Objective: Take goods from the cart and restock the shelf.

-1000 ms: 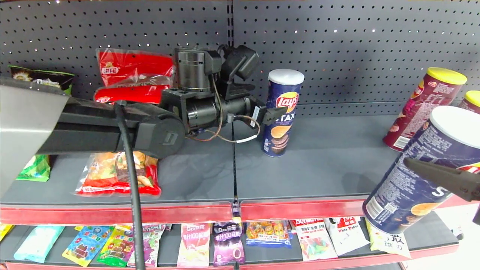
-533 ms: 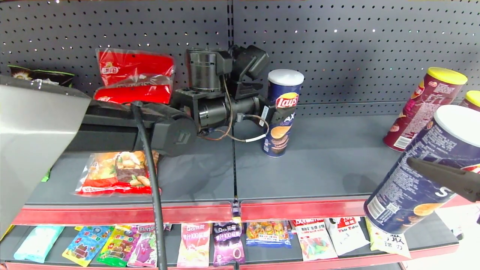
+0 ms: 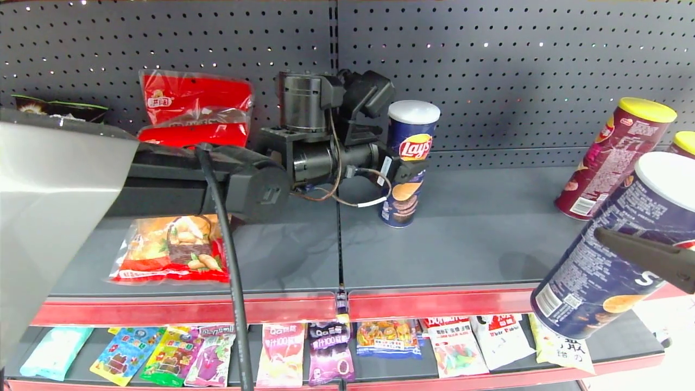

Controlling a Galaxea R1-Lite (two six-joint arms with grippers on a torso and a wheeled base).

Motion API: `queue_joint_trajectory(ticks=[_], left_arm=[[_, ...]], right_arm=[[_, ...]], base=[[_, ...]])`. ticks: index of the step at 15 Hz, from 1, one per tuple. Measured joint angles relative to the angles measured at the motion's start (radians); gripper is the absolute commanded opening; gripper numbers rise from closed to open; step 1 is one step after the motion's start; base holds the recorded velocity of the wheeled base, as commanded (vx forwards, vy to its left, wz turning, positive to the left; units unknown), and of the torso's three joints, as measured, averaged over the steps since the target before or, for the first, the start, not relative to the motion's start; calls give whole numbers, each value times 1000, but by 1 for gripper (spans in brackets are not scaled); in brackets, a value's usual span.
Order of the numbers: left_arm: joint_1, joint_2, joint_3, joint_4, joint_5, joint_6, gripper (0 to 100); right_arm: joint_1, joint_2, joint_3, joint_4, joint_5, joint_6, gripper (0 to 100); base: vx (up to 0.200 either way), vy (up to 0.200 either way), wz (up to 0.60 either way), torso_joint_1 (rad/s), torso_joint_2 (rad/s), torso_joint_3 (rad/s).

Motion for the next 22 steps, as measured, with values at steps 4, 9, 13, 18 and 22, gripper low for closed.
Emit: queue_joint_trajectory(ticks=[4, 9, 13, 18, 22], left_arm=[[-6, 18, -34, 9, 30, 0, 0], [-13, 29, -42, 13, 31, -5, 0], [-14, 22, -28, 10, 3, -10, 0], [-9, -79, 99, 13, -31, -64, 0], [-16, -193, 251, -9, -43, -72, 0]], right_arm=[[0, -2, 1, 0, 0, 0, 0], [0, -3, 2, -1, 0, 0, 0], [0, -3, 1, 0, 0, 0, 0], [1, 0, -6, -1, 1, 1, 0], [2, 4, -4, -1, 1, 1, 0]], base=[[0, 0, 0, 0, 0, 0], [0, 0, 0, 0, 0, 0], [0, 0, 0, 0, 0, 0], [0, 0, 0, 0, 0, 0], [0, 0, 0, 0, 0, 0]])
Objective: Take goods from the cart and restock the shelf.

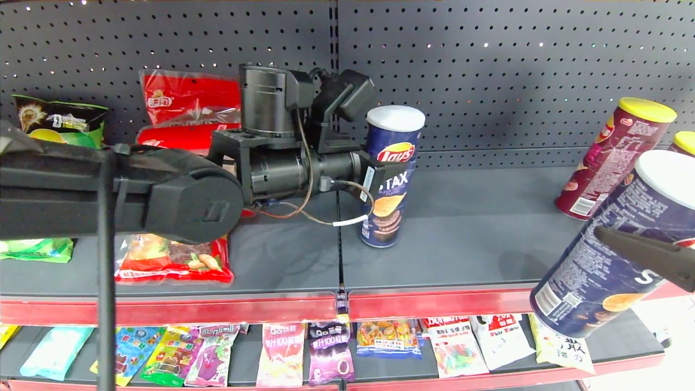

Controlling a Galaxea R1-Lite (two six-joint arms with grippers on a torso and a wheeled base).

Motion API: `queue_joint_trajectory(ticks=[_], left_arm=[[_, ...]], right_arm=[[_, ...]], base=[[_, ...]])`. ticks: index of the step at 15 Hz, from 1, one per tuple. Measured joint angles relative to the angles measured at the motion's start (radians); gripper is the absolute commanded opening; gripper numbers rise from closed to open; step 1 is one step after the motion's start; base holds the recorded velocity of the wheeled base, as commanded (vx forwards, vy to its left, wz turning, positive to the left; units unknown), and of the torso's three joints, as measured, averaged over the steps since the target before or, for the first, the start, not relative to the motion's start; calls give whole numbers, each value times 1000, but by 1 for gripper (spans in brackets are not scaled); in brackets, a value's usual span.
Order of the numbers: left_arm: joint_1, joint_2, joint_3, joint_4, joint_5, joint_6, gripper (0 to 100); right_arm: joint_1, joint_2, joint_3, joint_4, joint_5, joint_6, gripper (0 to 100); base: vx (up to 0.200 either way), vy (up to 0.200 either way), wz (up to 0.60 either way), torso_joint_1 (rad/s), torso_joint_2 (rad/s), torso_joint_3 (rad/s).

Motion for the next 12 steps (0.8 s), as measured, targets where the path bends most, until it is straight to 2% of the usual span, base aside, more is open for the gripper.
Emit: queue_joint_trajectory(ticks=[3, 4, 5, 6, 12], left_arm=[[-12, -41, 81, -118, 0, -6, 0], [-13, -47, 103, -135, 0, -28, 0], [-20, -52, 116, -143, 0, -64, 0], [-28, -56, 124, -146, 0, -77, 0], [-47, -84, 186, -148, -9, -74, 0]], right_arm=[[0, 2, -2, -1, 1, 0, 0], [0, 2, -2, -1, 1, 0, 0], [0, 2, -2, -1, 1, 0, 0], [0, 2, -2, -1, 1, 0, 0], [0, 2, -1, -1, 1, 0, 0]], base=[[0, 0, 0, 0, 0, 0], [0, 0, 0, 0, 0, 0], [0, 0, 0, 0, 0, 0], [0, 0, 0, 0, 0, 0], [0, 0, 0, 0, 0, 0]])
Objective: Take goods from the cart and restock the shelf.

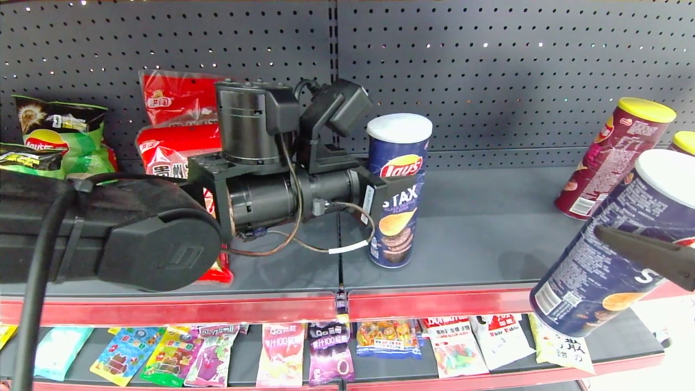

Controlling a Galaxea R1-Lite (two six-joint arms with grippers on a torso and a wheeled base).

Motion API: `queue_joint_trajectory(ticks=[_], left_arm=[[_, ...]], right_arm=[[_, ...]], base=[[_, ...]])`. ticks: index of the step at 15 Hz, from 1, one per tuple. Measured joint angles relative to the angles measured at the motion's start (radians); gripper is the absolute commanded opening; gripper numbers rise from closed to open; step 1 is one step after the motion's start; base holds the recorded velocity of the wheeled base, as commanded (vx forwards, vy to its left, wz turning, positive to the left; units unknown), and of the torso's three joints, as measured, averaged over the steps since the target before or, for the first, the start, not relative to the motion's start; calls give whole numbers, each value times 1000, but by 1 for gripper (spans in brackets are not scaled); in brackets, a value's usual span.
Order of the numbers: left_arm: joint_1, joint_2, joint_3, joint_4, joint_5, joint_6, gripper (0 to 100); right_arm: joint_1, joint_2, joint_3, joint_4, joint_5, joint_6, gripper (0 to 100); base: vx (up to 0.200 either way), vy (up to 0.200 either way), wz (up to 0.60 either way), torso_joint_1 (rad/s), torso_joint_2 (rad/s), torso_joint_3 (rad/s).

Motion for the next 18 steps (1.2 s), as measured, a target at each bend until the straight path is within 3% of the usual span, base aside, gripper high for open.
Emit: queue_joint_trajectory(ticks=[18], left_arm=[[-20, -74, 150, -6, -3, 14, 0]], right_arm=[[1, -2, 1, 0, 2, 0, 0]], base=[[0, 0, 0, 0, 0, 0]])
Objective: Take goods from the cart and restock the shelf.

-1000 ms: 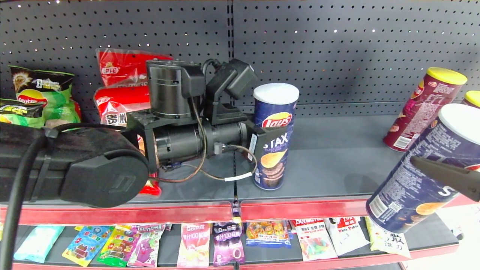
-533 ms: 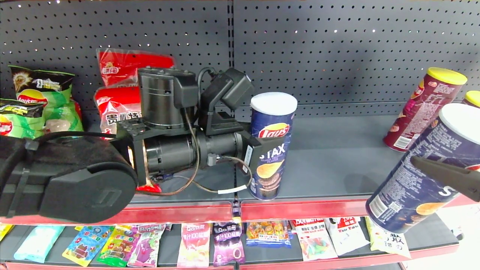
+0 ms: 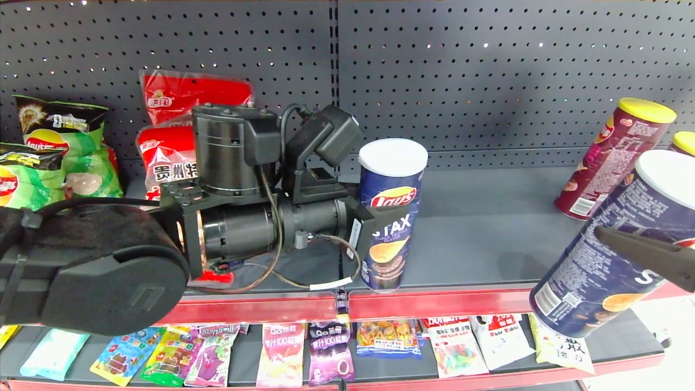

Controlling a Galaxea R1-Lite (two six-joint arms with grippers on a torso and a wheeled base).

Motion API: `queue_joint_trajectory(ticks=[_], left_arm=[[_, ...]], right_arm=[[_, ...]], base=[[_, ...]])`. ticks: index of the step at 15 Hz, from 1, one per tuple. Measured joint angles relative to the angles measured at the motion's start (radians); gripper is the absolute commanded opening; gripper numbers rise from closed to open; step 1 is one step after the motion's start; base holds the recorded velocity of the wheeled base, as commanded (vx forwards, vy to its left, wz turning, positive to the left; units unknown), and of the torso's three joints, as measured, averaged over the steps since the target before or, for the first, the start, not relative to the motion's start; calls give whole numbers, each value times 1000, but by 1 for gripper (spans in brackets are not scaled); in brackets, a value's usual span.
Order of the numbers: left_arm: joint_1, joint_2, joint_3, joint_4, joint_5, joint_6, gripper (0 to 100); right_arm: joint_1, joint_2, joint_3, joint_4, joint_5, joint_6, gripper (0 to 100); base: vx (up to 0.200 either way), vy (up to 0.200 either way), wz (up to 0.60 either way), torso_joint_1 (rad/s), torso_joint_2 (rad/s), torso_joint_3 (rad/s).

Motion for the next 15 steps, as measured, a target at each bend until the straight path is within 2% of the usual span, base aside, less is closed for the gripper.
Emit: queue_joint_trajectory(ticks=[6, 7, 15], left_arm=[[1, -11, 26, 2, -1, -5, 0], [1, -13, 31, 2, -5, -4, 100], [1, -37, 59, 11, -6, -8, 100]], right_arm=[[0, 5, -1, 0, 3, 0, 0], [0, 6, -1, 0, 2, 0, 0], [2, 31, -10, -5, 7, 2, 0]], base=[[0, 0, 0, 0, 0, 0], [0, 0, 0, 0, 0, 0], [0, 0, 0, 0, 0, 0]])
